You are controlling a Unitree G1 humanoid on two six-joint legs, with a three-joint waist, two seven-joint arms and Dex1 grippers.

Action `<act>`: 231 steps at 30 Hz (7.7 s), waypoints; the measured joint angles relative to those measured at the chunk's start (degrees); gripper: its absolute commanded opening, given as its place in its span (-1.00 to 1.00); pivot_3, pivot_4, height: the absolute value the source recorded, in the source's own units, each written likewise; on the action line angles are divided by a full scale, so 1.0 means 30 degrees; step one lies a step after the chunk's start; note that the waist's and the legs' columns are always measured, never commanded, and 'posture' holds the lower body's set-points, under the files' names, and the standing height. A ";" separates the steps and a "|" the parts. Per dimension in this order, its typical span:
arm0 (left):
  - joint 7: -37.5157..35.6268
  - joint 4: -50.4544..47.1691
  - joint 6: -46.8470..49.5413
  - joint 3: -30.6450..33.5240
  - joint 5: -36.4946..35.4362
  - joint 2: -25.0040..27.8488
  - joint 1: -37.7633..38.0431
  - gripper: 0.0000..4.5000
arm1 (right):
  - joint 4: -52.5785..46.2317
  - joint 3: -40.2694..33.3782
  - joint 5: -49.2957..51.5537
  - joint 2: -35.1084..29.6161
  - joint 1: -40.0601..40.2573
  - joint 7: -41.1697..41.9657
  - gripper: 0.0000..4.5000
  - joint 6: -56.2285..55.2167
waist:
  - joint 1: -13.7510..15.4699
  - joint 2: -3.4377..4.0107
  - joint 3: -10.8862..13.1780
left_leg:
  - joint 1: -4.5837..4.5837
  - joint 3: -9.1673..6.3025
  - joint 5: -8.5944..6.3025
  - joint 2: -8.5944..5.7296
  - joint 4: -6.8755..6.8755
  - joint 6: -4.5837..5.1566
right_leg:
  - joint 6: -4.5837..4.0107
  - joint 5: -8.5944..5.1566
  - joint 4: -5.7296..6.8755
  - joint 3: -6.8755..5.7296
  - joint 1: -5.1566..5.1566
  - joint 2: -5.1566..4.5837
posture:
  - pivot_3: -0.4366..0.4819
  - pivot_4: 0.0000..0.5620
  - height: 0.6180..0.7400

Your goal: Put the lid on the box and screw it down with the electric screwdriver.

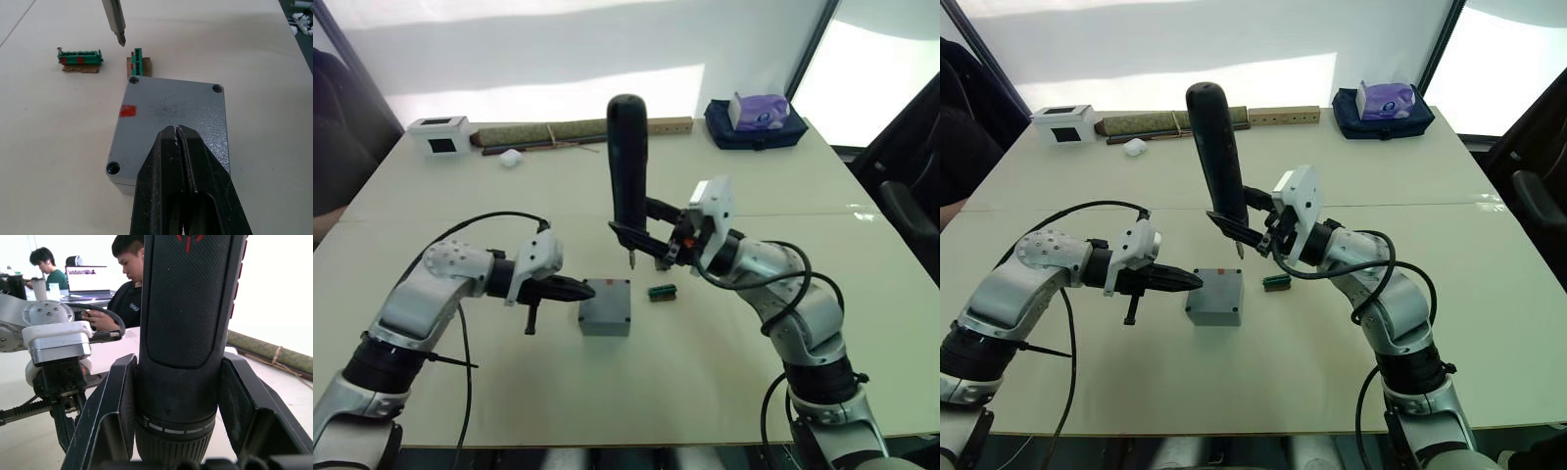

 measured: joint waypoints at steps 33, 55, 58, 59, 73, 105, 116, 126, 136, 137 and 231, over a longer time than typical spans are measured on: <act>0.0646 0.1043 -0.1415 -0.0487 0.0975 -0.1100 0.0166 -1.00 | 0.1148 0.0750 -0.1640 0.1015 0.1710 0.0045 -0.22 -0.2059 | 0.0009 -0.0004 -0.0009 | 0.0048 -0.0004 0.0003 0.0000 0.0008 -0.0006 | 0.0000 0.0000 0.0042 0.0001 0.0034 0.0000 | -0.05 -0.47 1.00; 0.1100 0.1229 -0.1633 -0.0676 0.1434 -0.1118 0.0515 -1.00 | 0.1547 0.1118 -0.2279 0.0973 0.2862 -0.0191 -0.22 -0.3187 | -0.0031 -0.0023 -0.0222 | 0.0431 -0.0006 -0.0002 0.0007 -0.0056 0.0000 | -0.0010 -0.0008 -0.0032 0.0004 0.0417 -0.0001 | -0.05 -0.47 1.00; 0.1180 0.1234 -0.1684 -0.0698 0.1553 -0.1119 0.0567 -1.00 | 0.1532 0.1181 -0.2300 0.0806 0.2911 -0.0191 -0.22 -0.3155 | -0.0031 -0.0026 -0.0308 | 0.0431 -0.0007 -0.0002 0.0008 -0.0056 0.0000 | -0.0010 -0.0008 -0.0032 0.0006 0.0417 -0.0002 | -0.05 -0.47 1.00; 0.1190 0.1237 -0.1760 -0.0710 0.1607 -0.1119 0.0580 -1.00 | 0.1527 0.1216 -0.2352 0.0775 0.2910 -0.0192 -0.22 -0.3154 | -0.0031 -0.0022 -0.0328 | 0.0432 -0.0006 -0.0002 0.0008 -0.0056 0.0000 | -0.0010 -0.0008 -0.0032 0.0007 0.0418 -0.0003 | -0.05 -0.47 1.00; 0.1279 0.1271 -0.1956 -0.0916 0.2044 -0.1263 0.0812 -1.00 | 0.1527 0.1834 -0.2867 0.0558 0.2099 -0.0893 -0.22 -0.1256 | 0.0012 -0.0046 -0.0520 | 0.0715 -0.0016 -0.0016 0.0015 -0.0153 0.0012 | -0.0167 -0.0109 -0.0135 0.0010 0.0689 -0.0054 | -0.05 -0.47 1.00; 0.1161 -0.1795 0.1342 0.0476 -0.0311 -0.0819 -0.0433 -1.00 | -0.2702 -0.4288 0.4271 0.0198 -0.3298 -0.6427 -0.22 0.8446 | 0.0033 0.0028 -0.0379 | -0.0075 -0.0013 0.0069 0.0000 -0.0327 -0.0043 | -0.0104 0.0026 -0.0184 -0.0018 -0.0140 -0.0097 | -0.05 -0.47 1.00; 0.0675 -0.4643 0.3517 0.2720 -0.4181 0.0260 -0.1581 -1.00 | 0.2972 -0.4435 0.3834 -0.7430 -0.4637 -0.8021 -0.22 2.1846 | -0.0225 0.0051 -0.0089 | -0.0056 0.0053 0.0083 0.0028 -0.0354 -0.0009 | -0.0105 0.0023 -0.0182 0.0041 -0.0155 0.0009 | -0.05 -0.47 1.00; 0.1346 -0.5091 0.3893 0.3268 -0.5076 0.0453 -0.1733 -1.00 | 0.8647 -0.2016 0.5332 -0.9532 -0.4909 -0.9261 -0.22 2.1805 | -0.0051 -0.0053 0.0015 | -0.0021 0.0108 0.0087 0.0034 -0.0260 0.0001 | -0.0085 0.0033 -0.0121 0.0053 -0.0110 0.0015 | -0.05 -0.47 1.00; 0.1921 -0.5675 0.3894 0.3461 -0.5571 0.0530 -0.1626 -1.00 | 1.0440 -0.1907 0.5171 -0.9028 -0.5665 -0.9661 0.59 2.1853 | 0.0013 -0.0155 -0.0006 | 0.0021 0.0091 0.0079 0.0034 -0.0170 0.0012 | -0.0045 0.0054 -0.0138 0.0042 -0.0008 0.0017 | -0.05 -0.47 1.00; 0.1966 -0.5764 0.3894 0.3505 -0.5598 0.0589 -0.1558 -1.00 | 1.0371 -0.1907 0.5155 -0.9027 -0.5698 -0.9639 0.83 2.1860 | 0.0011 -0.0155 -0.0006 | 0.0020 0.0091 0.0078 0.0034 -0.0163 0.0013 | -0.0042 0.0056 -0.0136 0.0042 -0.0009 0.0017 | -0.05 -0.47 1.00; 0.0583 0.2796 -0.2244 0.0161 0.2896 -0.0234 0.0220 -1.00 | 0.1600 0.5203 -0.3169 -0.4253 -0.1198 0.4215 -0.98 0.8097 | 0.0014 -0.0041 0.0098 | 0.0007 0.0056 0.0060 0.0026 -0.0017 0.0042 | -0.0021 0.0077 -0.0032 0.0012 -0.0009 -0.0010 | -0.05 -0.47 1.00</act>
